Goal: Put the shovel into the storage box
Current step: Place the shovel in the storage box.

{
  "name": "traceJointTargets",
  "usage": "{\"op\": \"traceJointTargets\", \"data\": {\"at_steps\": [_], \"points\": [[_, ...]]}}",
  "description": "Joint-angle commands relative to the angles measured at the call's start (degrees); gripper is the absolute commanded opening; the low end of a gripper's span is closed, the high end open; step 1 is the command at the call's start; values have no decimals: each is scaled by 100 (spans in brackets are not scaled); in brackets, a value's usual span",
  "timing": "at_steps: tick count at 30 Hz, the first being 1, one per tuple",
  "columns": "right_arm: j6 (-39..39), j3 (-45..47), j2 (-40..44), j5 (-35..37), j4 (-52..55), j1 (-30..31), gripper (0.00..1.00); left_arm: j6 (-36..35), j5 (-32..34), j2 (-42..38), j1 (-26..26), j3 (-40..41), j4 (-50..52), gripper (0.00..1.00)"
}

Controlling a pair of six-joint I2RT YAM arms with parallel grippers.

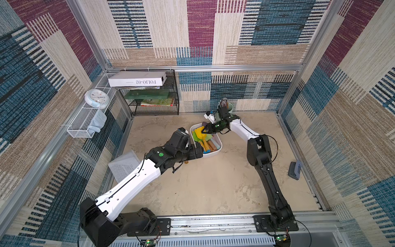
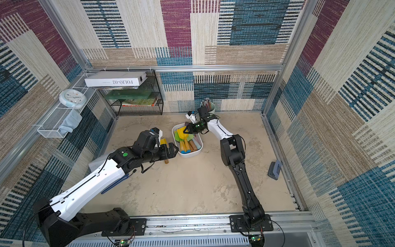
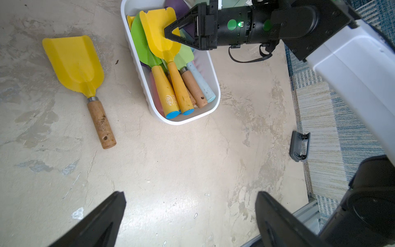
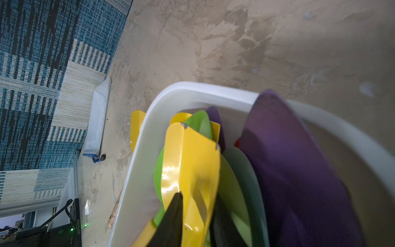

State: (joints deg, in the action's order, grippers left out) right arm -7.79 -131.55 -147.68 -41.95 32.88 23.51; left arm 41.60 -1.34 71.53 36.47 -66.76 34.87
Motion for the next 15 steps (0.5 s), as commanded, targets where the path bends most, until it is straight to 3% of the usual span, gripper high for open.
{"op": "traceJointTargets", "data": {"at_steps": [1, 15], "points": [[90, 47, 175, 92, 16, 14, 29, 35, -37, 38, -8, -60, 93, 99], [242, 569, 923, 681, 204, 11, 40, 328, 533, 616, -26, -266, 1022, 99]]}}
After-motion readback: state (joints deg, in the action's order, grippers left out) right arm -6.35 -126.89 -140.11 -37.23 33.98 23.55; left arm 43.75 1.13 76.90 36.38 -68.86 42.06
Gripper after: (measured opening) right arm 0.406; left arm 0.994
